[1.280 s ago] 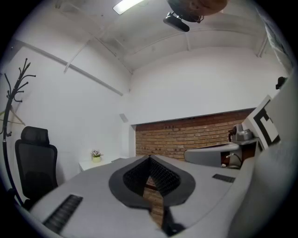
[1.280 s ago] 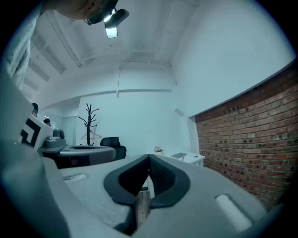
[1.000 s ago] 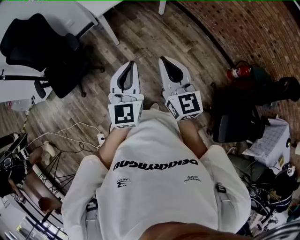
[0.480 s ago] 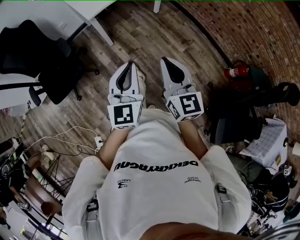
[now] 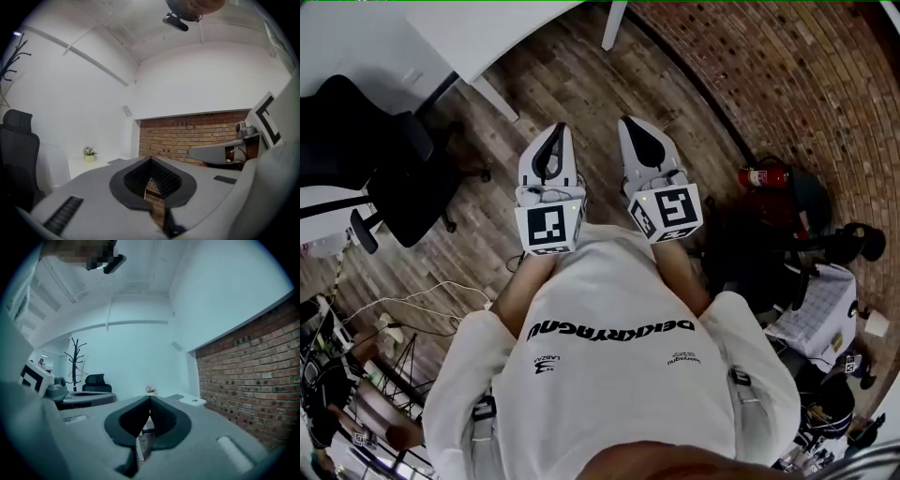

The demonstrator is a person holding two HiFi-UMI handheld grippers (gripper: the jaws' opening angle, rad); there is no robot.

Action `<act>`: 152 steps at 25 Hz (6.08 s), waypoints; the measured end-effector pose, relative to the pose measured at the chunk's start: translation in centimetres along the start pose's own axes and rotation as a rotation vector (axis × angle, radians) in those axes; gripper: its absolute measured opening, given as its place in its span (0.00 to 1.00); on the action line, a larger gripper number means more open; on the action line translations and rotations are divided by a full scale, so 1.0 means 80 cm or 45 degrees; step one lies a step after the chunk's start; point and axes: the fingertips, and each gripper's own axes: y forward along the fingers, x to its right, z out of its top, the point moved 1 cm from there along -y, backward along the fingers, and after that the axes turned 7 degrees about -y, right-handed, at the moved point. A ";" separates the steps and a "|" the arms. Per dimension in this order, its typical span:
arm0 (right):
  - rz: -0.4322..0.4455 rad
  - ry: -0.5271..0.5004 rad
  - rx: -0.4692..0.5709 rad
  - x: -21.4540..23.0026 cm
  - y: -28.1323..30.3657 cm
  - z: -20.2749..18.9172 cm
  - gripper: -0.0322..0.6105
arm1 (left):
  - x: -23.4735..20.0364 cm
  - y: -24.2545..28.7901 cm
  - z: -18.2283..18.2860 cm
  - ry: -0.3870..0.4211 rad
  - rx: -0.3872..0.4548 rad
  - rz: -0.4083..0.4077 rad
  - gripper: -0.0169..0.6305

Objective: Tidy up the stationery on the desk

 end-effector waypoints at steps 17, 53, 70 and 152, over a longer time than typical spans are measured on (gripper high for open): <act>-0.040 -0.001 -0.068 0.106 0.379 0.057 0.05 | -0.222 0.311 0.065 -0.029 -0.090 -0.045 0.02; 0.164 0.171 -0.340 0.328 0.797 -0.029 0.05 | -0.406 0.756 0.009 0.010 -0.544 0.150 0.02; 0.090 0.421 -0.525 0.344 0.911 -0.101 0.08 | -0.498 0.873 -0.029 0.040 -0.756 0.083 0.04; -0.101 0.591 -1.179 0.376 1.078 -0.353 0.23 | -0.657 1.025 -0.253 -0.370 -1.312 -0.127 0.21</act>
